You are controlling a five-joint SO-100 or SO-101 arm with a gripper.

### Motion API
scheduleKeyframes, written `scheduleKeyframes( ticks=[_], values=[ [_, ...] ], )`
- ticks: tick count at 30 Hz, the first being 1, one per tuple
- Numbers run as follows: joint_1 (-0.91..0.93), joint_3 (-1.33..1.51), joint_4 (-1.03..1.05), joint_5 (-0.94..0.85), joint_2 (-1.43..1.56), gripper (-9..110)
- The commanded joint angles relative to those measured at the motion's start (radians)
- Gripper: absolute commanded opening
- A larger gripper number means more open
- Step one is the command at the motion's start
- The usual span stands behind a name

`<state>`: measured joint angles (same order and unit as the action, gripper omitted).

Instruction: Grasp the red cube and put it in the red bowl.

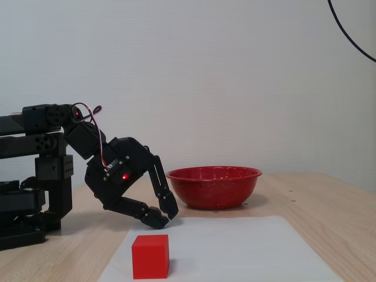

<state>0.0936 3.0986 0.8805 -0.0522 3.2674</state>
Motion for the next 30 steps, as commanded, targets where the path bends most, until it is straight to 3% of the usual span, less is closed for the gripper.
scheduleKeyframes(
  ticks=[1, 18, 30],
  values=[
    [0.0, 0.005, 0.015, 0.009, 0.008, 0],
    [-0.011, 0.0, 0.014, 0.025, 0.005, 0],
    [-0.015, -0.258, 0.181, 0.028, -0.175, 0]
  ],
)
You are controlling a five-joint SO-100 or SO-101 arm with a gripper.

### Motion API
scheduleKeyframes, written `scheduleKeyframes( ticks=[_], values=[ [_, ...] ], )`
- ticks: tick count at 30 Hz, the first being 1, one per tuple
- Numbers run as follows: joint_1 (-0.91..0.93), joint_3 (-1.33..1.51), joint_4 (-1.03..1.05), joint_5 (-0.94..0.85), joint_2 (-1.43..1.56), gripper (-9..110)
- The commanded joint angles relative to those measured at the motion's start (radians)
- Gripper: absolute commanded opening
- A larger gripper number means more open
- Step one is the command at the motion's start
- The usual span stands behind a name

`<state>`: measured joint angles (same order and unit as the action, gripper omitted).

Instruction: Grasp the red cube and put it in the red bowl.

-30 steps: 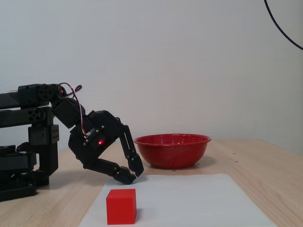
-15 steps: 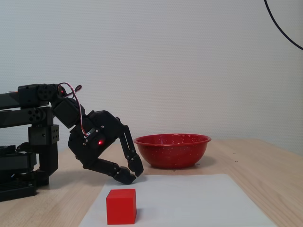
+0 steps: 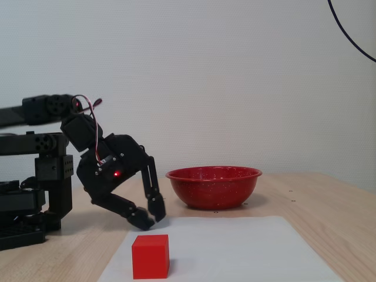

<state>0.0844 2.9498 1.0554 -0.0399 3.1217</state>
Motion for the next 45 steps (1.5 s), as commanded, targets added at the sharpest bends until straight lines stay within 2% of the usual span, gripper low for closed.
scheduleKeyframes(
  ticks=[1, 23, 34, 45],
  values=[
    [-0.012, -0.132, 0.014, 0.023, -0.049, 0],
    [-0.308, -0.954, 0.39, 0.15, -0.735, 0],
    [-0.477, -1.385, 0.581, 0.331, -1.078, 0],
    [-0.626, -1.721, 0.747, 0.462, -1.362, 10]
  ],
)
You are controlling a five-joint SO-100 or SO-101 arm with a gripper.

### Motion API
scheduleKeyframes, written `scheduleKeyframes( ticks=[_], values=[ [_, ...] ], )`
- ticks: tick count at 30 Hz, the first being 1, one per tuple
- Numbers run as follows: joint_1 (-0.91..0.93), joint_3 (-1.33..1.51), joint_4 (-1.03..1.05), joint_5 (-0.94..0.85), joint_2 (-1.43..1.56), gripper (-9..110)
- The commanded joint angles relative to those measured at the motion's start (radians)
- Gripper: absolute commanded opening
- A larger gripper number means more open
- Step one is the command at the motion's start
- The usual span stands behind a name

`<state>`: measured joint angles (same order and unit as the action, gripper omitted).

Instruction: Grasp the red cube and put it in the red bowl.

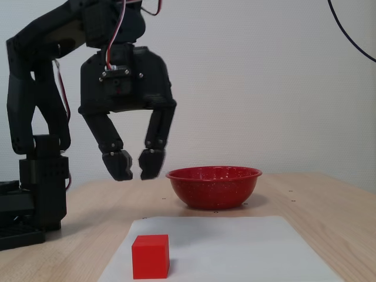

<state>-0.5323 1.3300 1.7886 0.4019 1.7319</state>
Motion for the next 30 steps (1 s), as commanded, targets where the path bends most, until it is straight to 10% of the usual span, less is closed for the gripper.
scheduleKeyframes(
  ticks=[1, 10, 30],
  values=[
    [-0.017, -0.115, 0.014, 0.035, 0.015, 12],
    [-0.057, -0.156, 0.023, 0.161, -0.06, 50],
    [-0.078, -0.201, -0.146, 0.15, -0.287, 56]
  ],
)
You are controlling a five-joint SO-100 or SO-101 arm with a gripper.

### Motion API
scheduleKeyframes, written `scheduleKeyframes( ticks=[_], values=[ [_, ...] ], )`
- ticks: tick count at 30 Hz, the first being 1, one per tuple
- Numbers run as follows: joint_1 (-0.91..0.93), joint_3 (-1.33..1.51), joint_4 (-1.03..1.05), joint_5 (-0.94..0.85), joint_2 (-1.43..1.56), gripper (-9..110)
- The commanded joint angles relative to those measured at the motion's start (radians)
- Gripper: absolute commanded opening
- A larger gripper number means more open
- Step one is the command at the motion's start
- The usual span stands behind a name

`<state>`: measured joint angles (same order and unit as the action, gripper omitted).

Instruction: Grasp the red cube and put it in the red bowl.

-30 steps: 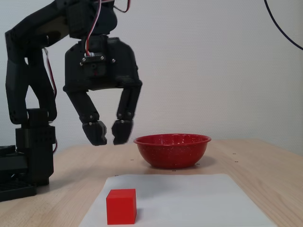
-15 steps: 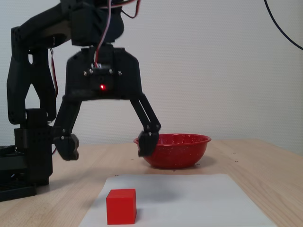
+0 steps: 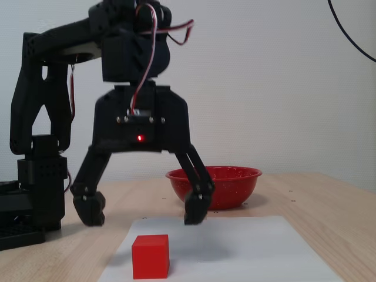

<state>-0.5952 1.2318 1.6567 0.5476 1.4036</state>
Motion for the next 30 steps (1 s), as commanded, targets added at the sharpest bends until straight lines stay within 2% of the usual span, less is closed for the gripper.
scheduleKeyframes(
  ticks=[1, 30],
  values=[
    [-0.018, -0.104, -0.02, 0.008, 0.031, 56],
    [0.003, -0.075, -0.12, -0.028, -0.071, 52]
  ],
)
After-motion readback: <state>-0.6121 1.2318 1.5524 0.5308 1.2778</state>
